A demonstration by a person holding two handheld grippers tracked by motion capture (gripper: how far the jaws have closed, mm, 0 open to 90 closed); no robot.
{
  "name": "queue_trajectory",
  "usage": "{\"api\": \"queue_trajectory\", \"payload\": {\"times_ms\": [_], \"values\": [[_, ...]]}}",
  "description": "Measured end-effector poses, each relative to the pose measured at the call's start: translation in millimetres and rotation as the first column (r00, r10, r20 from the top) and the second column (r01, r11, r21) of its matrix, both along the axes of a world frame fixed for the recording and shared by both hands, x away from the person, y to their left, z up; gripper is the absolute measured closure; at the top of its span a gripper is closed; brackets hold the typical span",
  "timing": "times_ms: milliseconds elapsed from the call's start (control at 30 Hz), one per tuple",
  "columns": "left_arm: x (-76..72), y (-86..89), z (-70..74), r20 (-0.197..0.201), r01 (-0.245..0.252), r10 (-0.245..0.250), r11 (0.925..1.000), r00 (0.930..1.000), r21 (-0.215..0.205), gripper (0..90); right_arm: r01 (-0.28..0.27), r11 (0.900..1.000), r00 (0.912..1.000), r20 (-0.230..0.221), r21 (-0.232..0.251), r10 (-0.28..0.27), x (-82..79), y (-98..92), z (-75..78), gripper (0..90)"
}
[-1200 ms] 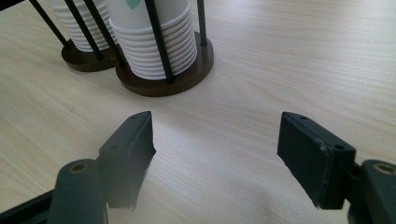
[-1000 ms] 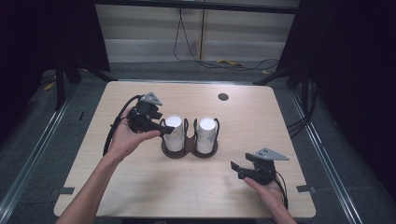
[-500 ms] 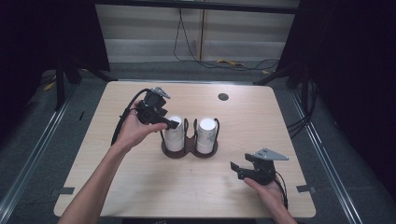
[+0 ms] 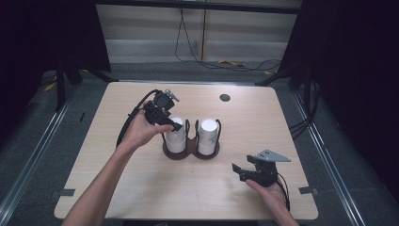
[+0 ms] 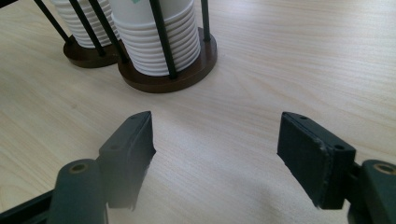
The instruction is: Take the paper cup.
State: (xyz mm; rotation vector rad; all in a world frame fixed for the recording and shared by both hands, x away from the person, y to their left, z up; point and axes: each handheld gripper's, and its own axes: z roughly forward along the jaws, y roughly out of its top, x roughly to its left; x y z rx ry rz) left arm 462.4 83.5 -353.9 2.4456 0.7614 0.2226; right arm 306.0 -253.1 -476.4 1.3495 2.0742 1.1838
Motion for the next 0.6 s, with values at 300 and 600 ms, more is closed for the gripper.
{"api": "queue_trajectory", "payload": {"times_ms": [300,600], "values": [[10.3,-6.8,-5.1,-0.082,0.034,-0.032,0.9991,0.9961,0.024,35.3,0.003,1.000,1.0000,-0.001,0.002,-0.003,0.1,-0.3,0.0,27.1],[11.8,-9.3,-9.5,-0.097,0.034,-0.031,0.9988,0.9948,0.034,34.3,0.007,1.000,1.0000,-0.004,0.004,-0.007,-0.2,-0.6,0.0,27.1]]}}
